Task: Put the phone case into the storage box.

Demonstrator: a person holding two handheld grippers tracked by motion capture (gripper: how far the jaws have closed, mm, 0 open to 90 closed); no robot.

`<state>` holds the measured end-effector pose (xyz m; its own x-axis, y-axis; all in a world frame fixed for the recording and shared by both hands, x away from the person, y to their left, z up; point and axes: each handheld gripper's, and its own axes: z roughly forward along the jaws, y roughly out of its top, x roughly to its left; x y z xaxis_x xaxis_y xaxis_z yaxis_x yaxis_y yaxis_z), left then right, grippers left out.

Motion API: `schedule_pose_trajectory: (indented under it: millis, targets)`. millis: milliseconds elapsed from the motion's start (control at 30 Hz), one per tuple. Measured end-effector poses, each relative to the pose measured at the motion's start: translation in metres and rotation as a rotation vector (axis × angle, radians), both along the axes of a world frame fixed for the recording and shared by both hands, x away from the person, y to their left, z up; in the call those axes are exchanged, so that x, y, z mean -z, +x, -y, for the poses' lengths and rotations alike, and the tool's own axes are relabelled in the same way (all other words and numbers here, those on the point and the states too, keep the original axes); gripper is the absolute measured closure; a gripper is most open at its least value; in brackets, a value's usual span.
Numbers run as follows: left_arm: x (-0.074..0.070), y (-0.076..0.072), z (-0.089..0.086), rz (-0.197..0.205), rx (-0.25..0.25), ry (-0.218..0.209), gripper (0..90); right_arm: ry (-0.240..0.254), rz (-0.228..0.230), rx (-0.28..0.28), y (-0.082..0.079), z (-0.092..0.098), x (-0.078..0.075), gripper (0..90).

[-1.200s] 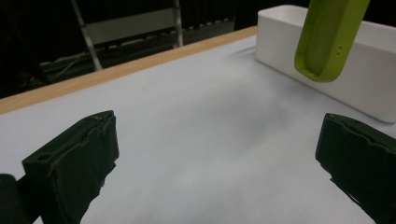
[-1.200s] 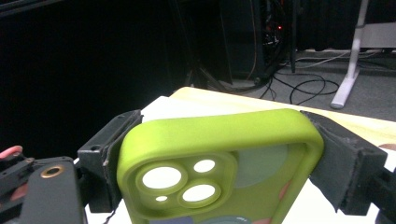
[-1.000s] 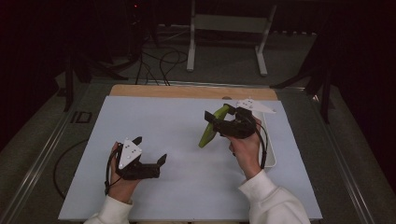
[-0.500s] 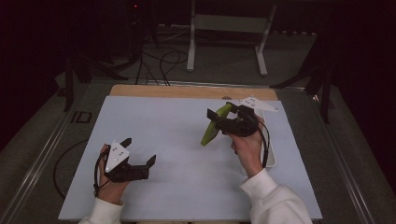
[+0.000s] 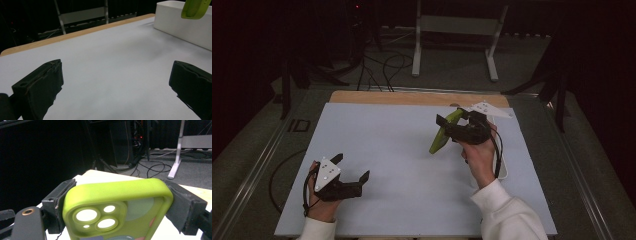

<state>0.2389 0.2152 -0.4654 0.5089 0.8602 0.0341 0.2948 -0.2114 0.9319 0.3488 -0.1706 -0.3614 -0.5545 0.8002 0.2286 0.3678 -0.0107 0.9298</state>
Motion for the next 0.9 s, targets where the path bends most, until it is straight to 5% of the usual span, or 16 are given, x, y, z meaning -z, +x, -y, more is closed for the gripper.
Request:
schedule_pose_trajectory:
  millis: [900]
  targets:
    - [0.015,-0.018,-0.013,-0.006,0.010,-0.001,0.0,-0.003,-0.006,0.051,0.011,0.008,0.002,17.1]
